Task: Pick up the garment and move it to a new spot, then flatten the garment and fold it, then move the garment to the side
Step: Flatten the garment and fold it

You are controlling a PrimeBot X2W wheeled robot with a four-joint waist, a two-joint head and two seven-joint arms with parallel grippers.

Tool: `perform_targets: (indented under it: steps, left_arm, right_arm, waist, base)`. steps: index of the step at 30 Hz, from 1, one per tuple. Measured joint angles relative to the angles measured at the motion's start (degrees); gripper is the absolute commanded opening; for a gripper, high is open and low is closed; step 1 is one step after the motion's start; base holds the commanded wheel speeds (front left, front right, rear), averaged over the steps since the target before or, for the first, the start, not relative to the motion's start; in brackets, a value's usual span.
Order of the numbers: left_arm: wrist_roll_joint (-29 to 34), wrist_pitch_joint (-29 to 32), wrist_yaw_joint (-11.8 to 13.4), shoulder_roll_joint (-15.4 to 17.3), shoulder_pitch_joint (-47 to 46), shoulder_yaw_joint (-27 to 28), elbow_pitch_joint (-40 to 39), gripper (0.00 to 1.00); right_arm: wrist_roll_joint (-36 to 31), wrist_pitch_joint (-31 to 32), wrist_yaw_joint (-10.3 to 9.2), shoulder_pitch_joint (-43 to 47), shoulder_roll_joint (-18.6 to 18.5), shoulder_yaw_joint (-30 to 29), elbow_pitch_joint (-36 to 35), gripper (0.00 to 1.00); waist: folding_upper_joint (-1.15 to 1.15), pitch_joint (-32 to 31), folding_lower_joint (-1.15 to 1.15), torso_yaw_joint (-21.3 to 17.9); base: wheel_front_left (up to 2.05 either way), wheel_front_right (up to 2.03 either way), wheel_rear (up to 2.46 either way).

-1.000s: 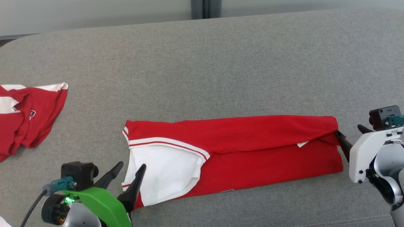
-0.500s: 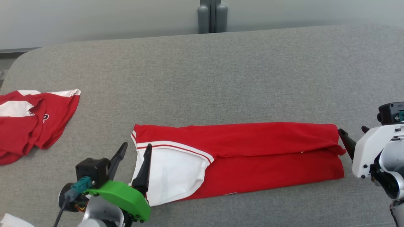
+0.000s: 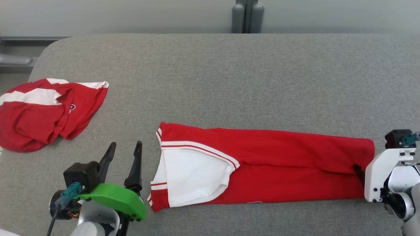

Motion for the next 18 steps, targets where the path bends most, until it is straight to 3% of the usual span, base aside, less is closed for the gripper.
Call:
perform_targets:
  steps: [2,3,4,5,6,8,9,14,18]
  left_arm:
    - [-0.1,-0.5,0.5,0.0,0.4,0.6,-0.1,1.00]
    - [-0.2,-0.5,0.7,0.0,0.5,0.8,-0.2,1.00]
    - [-0.3,-0.8,0.8,0.1,0.6,0.9,-0.3,1.00]
    - [-0.3,-0.9,1.0,0.1,0.8,1.1,-0.5,1.00]
    - [-0.4,-0.9,1.1,0.1,0.9,1.1,-0.6,1.00]
    - [-0.6,-1.0,1.3,0.1,1.4,1.4,-0.9,1.00]
    - [-0.8,-1.0,1.4,0.1,1.6,1.5,-1.1,1.00]
    - [-0.8,-1.2,2.3,0.4,1.9,2.2,-1.8,1.00]
    - [-0.9,-1.2,3.1,0.5,2.6,2.6,-2.2,1.00]
  right_arm:
    - [-0.3,-1.0,0.00,-0.1,0.2,-0.3,2.4,1.00]
    - [-0.5,-1.2,0.00,-0.3,0.3,-0.5,3.4,0.95]
    - [-0.6,-1.5,0.00,-0.7,0.3,-0.6,4.3,0.55]
    - [-0.6,-1.7,0.00,-1.1,0.4,-0.8,5.4,0.38]
    - [-0.7,-1.9,0.00,-1.3,0.5,-0.8,5.9,0.33]
    - [-0.8,-2.8,0.01,-2.1,1.0,-0.8,7.8,0.07]
    - [-0.9,-3.2,0.02,-2.4,1.2,-0.8,8.3,0.00]
    - [-1.6,-6.0,0.11,-4.7,1.9,-1.7,12.4,0.00]
    - [-1.7,-7.8,0.03,-5.3,-0.4,-4.0,13.5,0.00]
  waist:
    - [0.00,0.0,0.00,0.8]
    - [0.00,0.0,0.00,1.0]
    - [0.00,-0.1,0.00,1.3]
    - [0.00,-0.2,0.00,1.6]
    - [0.00,-0.2,0.00,1.7]
    - [0.00,-0.5,0.00,1.9]
    - [0.00,-0.5,0.00,1.9]
    - [0.00,-1.0,0.00,0.8]
    - [0.00,-1.7,0.00,-0.8]
  base:
    - [0.00,0.00,0.00]
    - [0.00,0.00,0.00]
    - [0.00,0.00,0.00]
    - [0.00,0.00,0.00]
    - [0.00,0.00,0.00]
    - [0.00,0.00,0.00]
    - [0.00,0.00,0.00]
    - [0.00,0.00,0.00]
    - [0.00,0.00,0.00]
